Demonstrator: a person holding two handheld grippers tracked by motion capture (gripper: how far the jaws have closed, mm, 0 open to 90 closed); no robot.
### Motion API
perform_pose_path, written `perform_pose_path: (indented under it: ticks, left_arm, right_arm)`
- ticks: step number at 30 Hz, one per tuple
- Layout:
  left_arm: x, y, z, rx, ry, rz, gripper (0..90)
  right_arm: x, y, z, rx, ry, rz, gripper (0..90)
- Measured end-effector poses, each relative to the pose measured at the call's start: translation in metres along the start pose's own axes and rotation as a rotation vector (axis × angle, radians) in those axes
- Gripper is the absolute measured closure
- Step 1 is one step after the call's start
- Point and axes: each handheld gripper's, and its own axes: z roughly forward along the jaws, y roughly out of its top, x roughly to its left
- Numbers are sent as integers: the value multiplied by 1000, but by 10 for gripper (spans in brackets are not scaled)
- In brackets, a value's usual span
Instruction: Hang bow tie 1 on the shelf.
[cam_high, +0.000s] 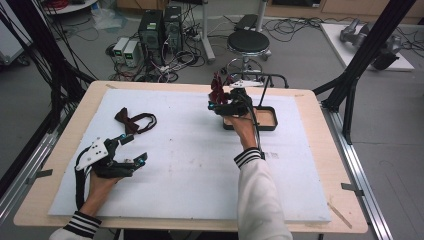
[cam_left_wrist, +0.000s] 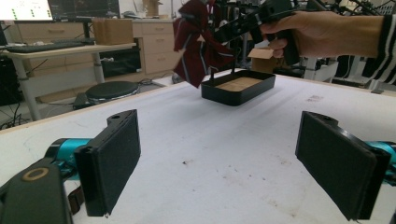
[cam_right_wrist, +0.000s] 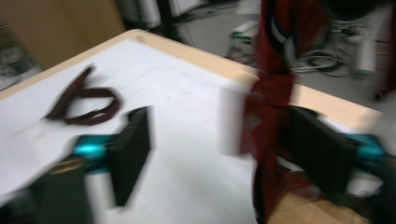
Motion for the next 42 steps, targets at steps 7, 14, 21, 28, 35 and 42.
perform_pose_path:
  ticks: [7, 14, 21, 28, 35, 42]
  left_arm:
    - [2, 0, 0, -2, 6, -5, 145]
    - [2, 0, 0, 8, 15, -6, 145]
    - [2, 7, -2, 5, 24, 0, 145]
    - [7, 10, -3, 9, 35, 0, 145]
    - [14, 20, -2, 20, 39, 17, 145]
    - [23, 31, -4, 41, 49, 40, 145]
  right_arm:
    - [11, 5, -18, -45, 23, -32, 113]
    - [20, 4, -46, -111, 46, -65, 113]
    - [28, -6, -86, -186, 32, -87, 113]
    - [28, -26, -128, -270, -2, -98, 113]
    - [25, -37, -141, -274, 1, -115, 113]
    - [24, -57, -148, -260, 0, -137, 113]
